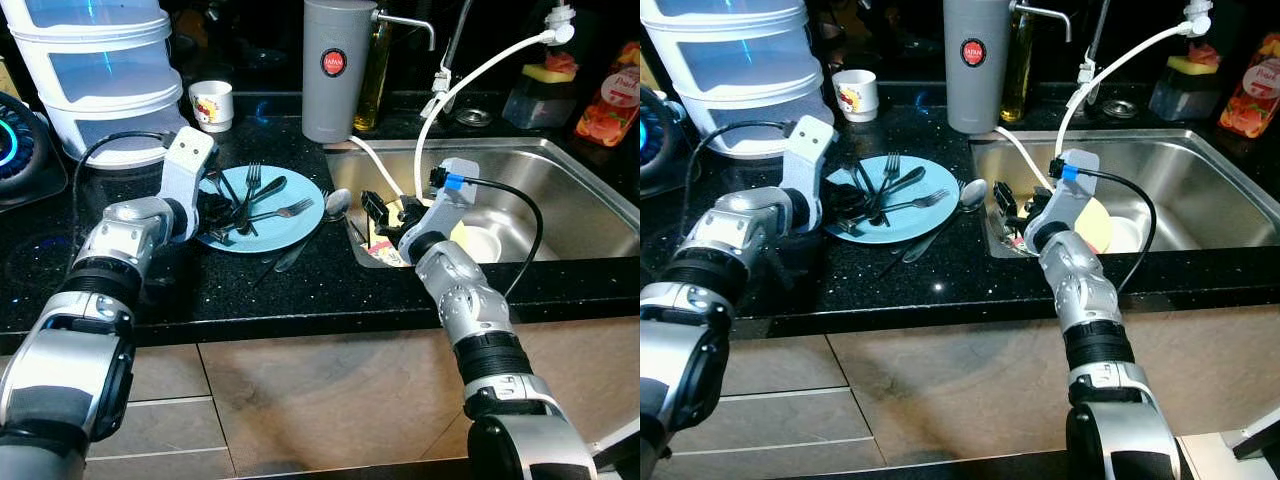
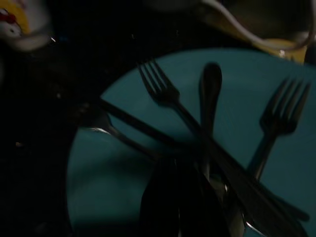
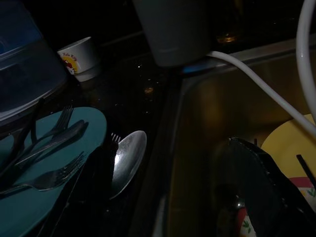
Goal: Kitchen organization
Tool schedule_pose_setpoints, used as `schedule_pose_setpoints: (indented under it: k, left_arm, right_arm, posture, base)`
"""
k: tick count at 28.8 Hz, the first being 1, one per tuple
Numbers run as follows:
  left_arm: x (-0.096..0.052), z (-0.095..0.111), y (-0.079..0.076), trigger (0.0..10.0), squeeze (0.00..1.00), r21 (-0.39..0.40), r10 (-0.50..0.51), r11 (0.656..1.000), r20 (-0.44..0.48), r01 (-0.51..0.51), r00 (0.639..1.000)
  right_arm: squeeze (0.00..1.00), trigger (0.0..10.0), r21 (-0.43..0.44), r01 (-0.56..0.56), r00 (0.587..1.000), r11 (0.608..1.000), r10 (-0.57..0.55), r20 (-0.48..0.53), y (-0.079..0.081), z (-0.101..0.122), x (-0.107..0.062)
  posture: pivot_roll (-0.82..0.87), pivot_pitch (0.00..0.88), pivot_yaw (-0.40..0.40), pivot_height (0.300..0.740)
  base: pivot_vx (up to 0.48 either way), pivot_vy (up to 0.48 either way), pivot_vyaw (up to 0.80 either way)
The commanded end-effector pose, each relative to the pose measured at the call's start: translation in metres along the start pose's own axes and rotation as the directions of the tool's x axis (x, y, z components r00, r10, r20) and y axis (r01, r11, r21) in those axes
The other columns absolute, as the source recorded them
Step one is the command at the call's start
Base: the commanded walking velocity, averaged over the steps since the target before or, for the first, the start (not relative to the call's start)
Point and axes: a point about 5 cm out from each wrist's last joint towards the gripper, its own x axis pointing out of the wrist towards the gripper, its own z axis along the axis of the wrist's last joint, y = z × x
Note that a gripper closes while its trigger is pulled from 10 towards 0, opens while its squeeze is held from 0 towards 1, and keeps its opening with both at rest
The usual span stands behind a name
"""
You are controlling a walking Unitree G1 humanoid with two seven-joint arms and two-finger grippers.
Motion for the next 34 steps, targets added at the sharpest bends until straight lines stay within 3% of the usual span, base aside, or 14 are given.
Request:
schedule_pose_setpoints:
  k: [1, 7, 8, 10, 12, 21, 23, 25, 26, 27, 28, 29, 30, 34]
  left_arm:
    - [-0.006, 0.015, 0.008, 0.0, 0.0, 0.016, 0.019, 1.0, 0.059, -0.02, 0.998]
    - [-0.016, 0.043, 0.007, 0.0, 0.0, -0.042, -0.012, 0.999, 0.267, 0.024, 0.964]
    - [-0.023, 0.058, -0.001, 0.0, 0.0, -0.07, -0.095, 0.988, 0.419, 0.137, 0.903]
    - [-0.026, 0.063, -0.005, 0.0, 0.0, -0.068, -0.128, 0.981, 0.474, 0.181, 0.871]
    - [-0.035, 0.067, -0.015, 0.0, 0.0, -0.094, -0.222, 0.94, 0.564, 0.329, 0.795]
    - [-0.051, 0.051, -0.03, 0.0, 0.0, -0.126, -0.366, 0.824, 0.626, 0.552, 0.688]
    - [-0.052, 0.046, -0.032, 0.0, 0.0, -0.118, -0.383, 0.825, 0.602, 0.553, 0.7]
    - [-0.04, 0.028, -0.026, 0.0, 0.0, -0.074, -0.309, 0.924, 0.435, 0.375, 0.846]
    - [-0.031, 0.015, -0.016, 0.0, 0.0, -0.035, -0.19, 0.976, 0.327, 0.213, 0.926]
    - [-0.027, 0.007, -0.009, 5.5, 0.0, 0.012, -0.105, 0.994, 0.267, 0.106, 0.958]
    - [-0.027, 0.007, -0.009, 5.5, 0.0, 0.012, -0.105, 0.994, 0.267, 0.106, 0.958]
    - [-0.025, 0.005, -0.006, 10.0, 0.09, 0.02, -0.074, 0.997, 0.262, 0.071, 0.962]
    - [-0.023, 0.006, -0.007, 10.0, 1.0, -0.011, -0.075, 0.997, 0.28, 0.082, 0.957]
    - [-0.016, 0.006, -0.012, 10.0, 1.0, -0.04, -0.088, 0.994, 0.284, 0.104, 0.955]
  right_arm:
    - [0.0, 10.0, 0.005, 0.008, 1.0, 1.0, -0.008, 0.012, -0.001, 0.003, 0.001]
    - [0.0, 10.0, 0.016, 0.009, 0.999, 1.0, -0.009, 0.031, -0.001, 0.008, 0.002]
    - [0.0, 10.0, 0.02, 0.008, 0.999, 1.0, -0.009, 0.038, 0.0, 0.01, 0.003]
    - [0.0, 10.0, 0.022, 0.008, 0.999, 1.0, -0.009, 0.041, 0.0, 0.01, 0.003]
    - [0.0, 10.0, 0.03, 0.004, 0.999, 1.0, -0.005, 0.052, 0.001, 0.013, 0.004]
    - [0.0, 10.0, 0.041, -0.008, 0.998, 0.999, 0.006, 0.064, 0.005, 0.015, 0.005]
    - [0.0, 10.0, 0.04, -0.01, 0.998, 0.999, 0.008, 0.064, 0.005, 0.015, 0.005]
    - [0.0, 10.0, 0.034, -0.012, 0.998, 0.999, 0.01, 0.06, 0.005, 0.014, 0.004]
    - [0.0, 10.0, 0.03, -0.014, 0.998, 0.999, 0.012, 0.058, 0.005, 0.014, 0.004]
    - [0.0, 10.0, 0.026, -0.016, 0.998, 1.0, 0.014, 0.057, 0.006, 0.013, 0.003]
    - [0.0, 10.0, 0.026, -0.016, 0.998, 1.0, 0.014, 0.057, 0.006, 0.013, 0.003]
    - [0.0, 10.0, 0.023, -0.018, 0.998, 1.0, 0.017, 0.054, 0.006, 0.012, 0.003]
    - [0.0, 10.0, 0.019, -0.021, 0.998, 1.0, 0.02, 0.052, 0.007, 0.012, 0.003]
    - [0.0, 10.0, 0.013, -0.024, 0.999, 1.0, 0.023, 0.05, 0.008, 0.01, 0.002]
  posture:
    - [0.08, 0.123, -0.006, 0.74]
    - [0.08, 0.12, -0.006, 0.74]
    - [0.08, 0.116, -0.008, 0.74]
    - [0.08, 0.116, -0.008, 0.74]
    - [0.08, 0.113, -0.01, 0.74]
    - [0.08, 0.107, -0.012, 0.74]
    - [0.08, 0.107, -0.012, 0.74]
    - [0.08, 0.101, -0.014, 0.74]
    - [0.08, 0.097, -0.018, 0.74]
    - [0.08, 0.097, -0.018, 0.74]
    - [0.08, 0.097, -0.018, 0.74]
    - [0.08, 0.092, -0.019, 0.74]
    - [0.08, 0.092, -0.019, 0.74]
    - [0.08, 0.086, -0.017, 0.74]
  base:
    - [0.0, 0.0, 0.0]
    - [0.0, 0.0, 0.0]
    - [0.0, 0.0, 0.0]
    - [0.0, 0.0, 0.0]
    - [0.0, 0.0, 0.0]
    - [0.0, 0.0, 0.0]
    - [0.0, 0.0, 0.0]
    - [0.0, 0.0, 0.0]
    - [0.0, 0.0, 0.0]
    - [0.0, 0.0, 0.0]
    - [0.0, 0.0, 0.0]
    - [0.0, 0.0, 0.0]
    - [0.0, 0.0, 0.0]
    - [0.0, 0.0, 0.0]
